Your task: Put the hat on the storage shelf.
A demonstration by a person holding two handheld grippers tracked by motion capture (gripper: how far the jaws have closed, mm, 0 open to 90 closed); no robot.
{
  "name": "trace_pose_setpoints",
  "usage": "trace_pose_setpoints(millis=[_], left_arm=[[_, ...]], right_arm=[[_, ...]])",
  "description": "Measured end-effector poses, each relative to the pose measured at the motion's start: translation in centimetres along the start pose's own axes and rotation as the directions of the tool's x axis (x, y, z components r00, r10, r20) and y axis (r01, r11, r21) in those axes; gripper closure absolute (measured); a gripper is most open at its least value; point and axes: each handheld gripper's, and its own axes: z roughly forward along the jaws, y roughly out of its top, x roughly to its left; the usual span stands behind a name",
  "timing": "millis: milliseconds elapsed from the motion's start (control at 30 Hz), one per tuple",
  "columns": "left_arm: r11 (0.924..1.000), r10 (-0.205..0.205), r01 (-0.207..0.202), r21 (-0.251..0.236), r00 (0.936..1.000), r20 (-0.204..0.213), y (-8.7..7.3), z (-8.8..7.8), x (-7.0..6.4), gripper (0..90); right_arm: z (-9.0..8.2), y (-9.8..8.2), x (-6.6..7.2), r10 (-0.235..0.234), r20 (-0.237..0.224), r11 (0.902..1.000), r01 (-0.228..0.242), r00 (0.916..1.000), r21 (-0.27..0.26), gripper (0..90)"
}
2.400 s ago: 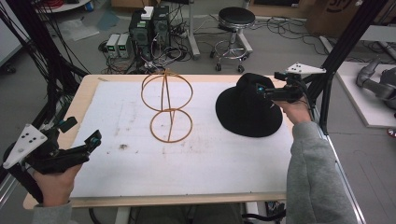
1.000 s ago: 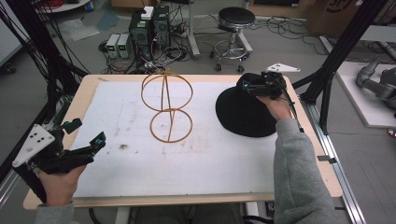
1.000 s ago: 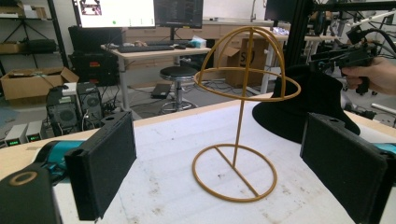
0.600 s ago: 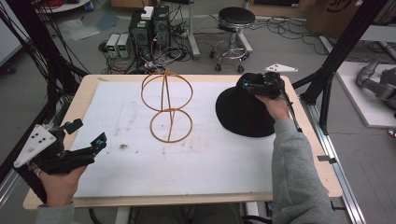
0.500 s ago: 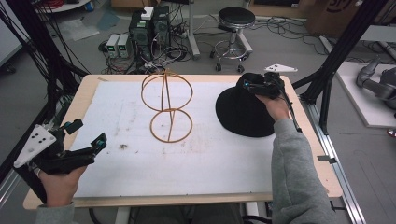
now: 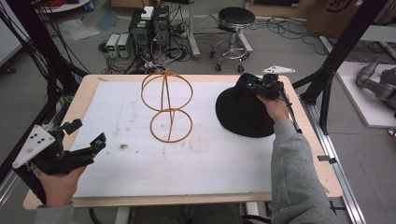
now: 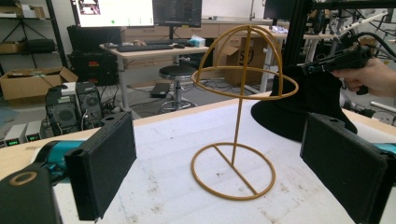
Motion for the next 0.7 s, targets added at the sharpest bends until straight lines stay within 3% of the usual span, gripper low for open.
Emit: trace_pose_setpoints(millis=[100, 333, 700], left_arm=[[1.0, 0.0, 0.0, 0.0, 1.0, 0.002, 0.0, 0.1, 0.0, 10.9], [1.0, -0.001, 0.002, -0.004, 1.0, 0.003, 0.1, 0.1, -0.1, 10.9], [0.9999, 0.0, 0.0, -0.012, 0.9999, 0.011, 0.3, 0.2, -0.2, 10.9]], right_arm=[[-0.1, 0.0, 0.0, -0.016, -0.002, 0.9998, 0.016, 0.9999, 0.007, 84.8], [-0.7, 0.2, -0.1, -0.018, -0.003, 0.9998, 0.018, 0.9998, -0.006, 86.5], [-4.2, 1.5, -0.5, -0.023, -0.007, 0.9956, 0.022, 0.9997, -0.091, 87.2]])
